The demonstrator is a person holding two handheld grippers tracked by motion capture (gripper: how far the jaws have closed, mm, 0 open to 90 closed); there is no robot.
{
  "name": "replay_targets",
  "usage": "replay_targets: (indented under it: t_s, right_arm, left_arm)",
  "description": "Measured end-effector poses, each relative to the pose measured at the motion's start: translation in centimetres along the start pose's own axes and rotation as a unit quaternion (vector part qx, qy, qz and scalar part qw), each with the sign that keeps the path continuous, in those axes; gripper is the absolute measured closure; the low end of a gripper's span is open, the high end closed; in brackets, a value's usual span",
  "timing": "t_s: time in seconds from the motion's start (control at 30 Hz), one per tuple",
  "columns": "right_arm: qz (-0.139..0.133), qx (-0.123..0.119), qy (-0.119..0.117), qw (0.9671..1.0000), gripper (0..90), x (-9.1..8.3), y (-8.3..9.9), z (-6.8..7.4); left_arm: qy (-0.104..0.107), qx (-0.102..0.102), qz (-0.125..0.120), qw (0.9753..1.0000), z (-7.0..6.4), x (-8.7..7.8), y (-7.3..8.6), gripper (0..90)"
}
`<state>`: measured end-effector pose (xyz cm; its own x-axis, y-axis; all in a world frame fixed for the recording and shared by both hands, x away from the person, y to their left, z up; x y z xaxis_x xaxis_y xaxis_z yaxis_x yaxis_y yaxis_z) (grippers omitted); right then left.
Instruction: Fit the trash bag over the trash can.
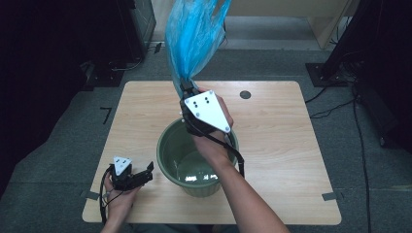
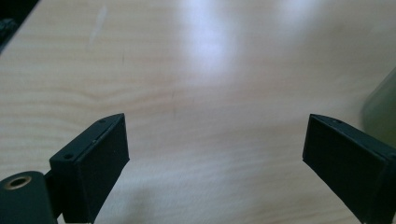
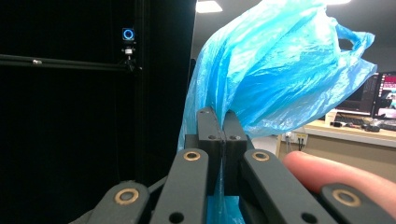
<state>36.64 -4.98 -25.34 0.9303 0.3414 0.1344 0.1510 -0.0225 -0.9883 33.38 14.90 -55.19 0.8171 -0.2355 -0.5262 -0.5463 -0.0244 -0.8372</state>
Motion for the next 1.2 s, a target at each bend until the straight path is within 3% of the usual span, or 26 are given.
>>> replay_targets:
  t_s: [0.2, 0.37, 0.47, 0.57, 0.8, 0.93, 1.0, 1.1, 1.2]
  right_arm:
    - [0.000, -0.008, -0.006, 0.9999, 90.0, -1.2, 0.7, 0.0]
    - [0.001, -0.014, -0.013, 0.9998, 90.0, -2.3, 1.3, 0.0]
    - [-0.001, -0.011, -0.013, 0.9998, 90.0, -2.9, 1.4, -0.3]
    - [-0.002, -0.009, -0.014, 0.9999, 90.0, -3.4, 1.6, -0.4]
    - [0.000, -0.005, -0.015, 0.9999, 90.0, -3.9, 2.4, -0.6]
    - [0.003, -0.009, -0.019, 0.9998, 90.0, -4.3, 2.9, -0.5]
    - [0.005, -0.011, -0.021, 0.9997, 90.0, -4.6, 3.3, -0.5]
    - [0.006, -0.014, -0.022, 0.9996, 90.0, -4.8, 3.6, -0.4]
    - [0.007, -0.013, -0.026, 0.9995, 90.0, -5.1, 3.7, -0.3]
  left_arm:
    - [0.024, -0.025, -0.068, 0.9971, -1.1, -2.3, -3.7, 6.7]
    - [0.059, -0.049, -0.119, 0.9900, -2.2, -4.6, -7.0, 6.7]
    - [0.067, -0.058, -0.155, 0.9839, -2.8, -6.0, -9.2, 6.6]
    - [0.066, -0.053, -0.184, 0.9792, -3.6, -7.0, -11.3, 6.7]
    - [0.098, -0.057, -0.241, 0.9637, -5.7, -9.2, -15.3, 6.8]
    - [0.118, -0.045, -0.261, 0.9569, -7.4, -10.0, -16.9, 6.8]
    - [0.133, -0.035, -0.275, 0.9515, -8.6, -10.4, -17.6, 6.8]
    - [0.140, -0.021, -0.289, 0.9469, -9.9, -10.9, -18.3, 13.2]
    - [0.158, -0.019, -0.305, 0.9388, -11.2, -11.3, -19.1, 13.2]
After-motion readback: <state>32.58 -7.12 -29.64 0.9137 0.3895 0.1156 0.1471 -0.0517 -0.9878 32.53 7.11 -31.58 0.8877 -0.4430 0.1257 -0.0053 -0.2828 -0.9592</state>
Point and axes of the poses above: each handheld gripper's, and its own axes: x roughly forward along the jaws, y roughly out of its underside, z roughly to its left, the point moved 10 cm from there along x, roughly forward along the jaws, and after that the axes turned 3 degrees about -x, right-handed, at the moved point
